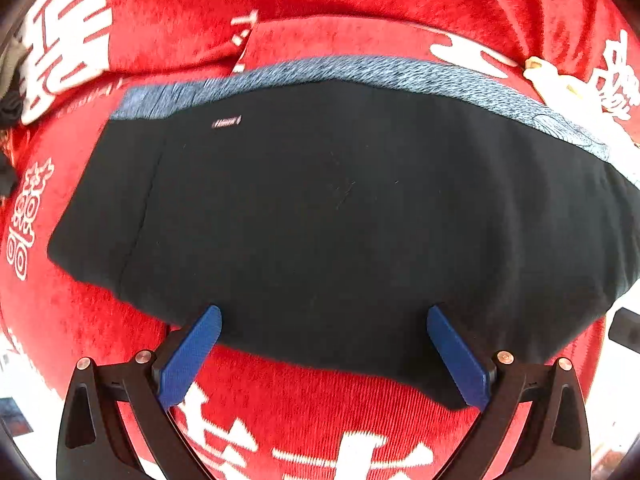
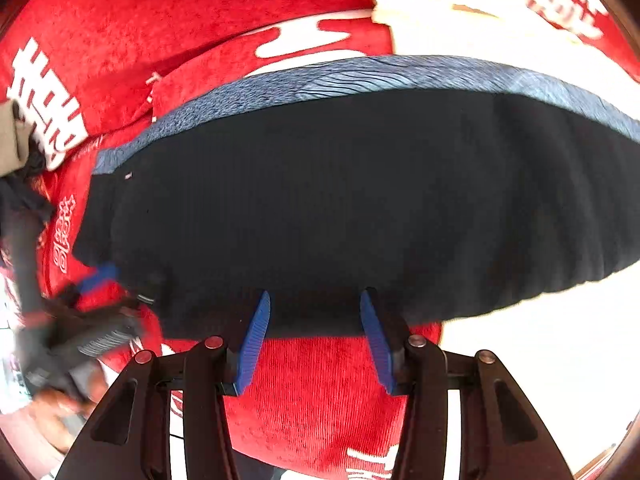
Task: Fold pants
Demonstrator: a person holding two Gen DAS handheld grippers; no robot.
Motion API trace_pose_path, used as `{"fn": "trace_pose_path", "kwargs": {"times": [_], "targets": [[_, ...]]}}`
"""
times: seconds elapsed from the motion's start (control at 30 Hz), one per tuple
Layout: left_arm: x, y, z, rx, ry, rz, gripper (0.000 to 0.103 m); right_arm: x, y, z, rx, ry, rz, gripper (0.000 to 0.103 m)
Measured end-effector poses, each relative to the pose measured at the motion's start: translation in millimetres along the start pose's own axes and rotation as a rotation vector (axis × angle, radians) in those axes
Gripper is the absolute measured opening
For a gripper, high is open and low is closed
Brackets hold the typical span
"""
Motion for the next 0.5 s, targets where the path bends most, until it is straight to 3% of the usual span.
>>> {"fn": "trace_pose_path", "kwargs": {"times": [0.07,0.17,0.4,0.5], "targets": [[3.6,-3.0,-4.5,0.016,-0.017,-0.049,0.103,5.0,11.8,5.5,-0.017,-0.023,0.0,0.053],[19.3,-10.4,1.5,-0.001,-0.076,-0.045,0.103,12.8,29.4,22.9,-0.061,-0.052,-0.006,0.059],[47.7,-6.1,69.7,-0.069,-0.063,-0.045,0.103,30.6,57.3,85.8,-0.25,-0.132,0.004,0.059],[49.3,-6.7,103.7,-0.122,-0.061,-0.038,0.103,36.9,63.6,105.8,-0.304,-0.158,0.011,0.069]]}}
Point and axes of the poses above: each gripper's, at about its wrist camera, not at the fingertips, and x roughly against the way its jaws point, z to its right, y to its underside, the point moved 3 cm from there along -x, roughly the way its jaws point, and after that the axes turned 9 degrees about -z, right-handed, at the moved point
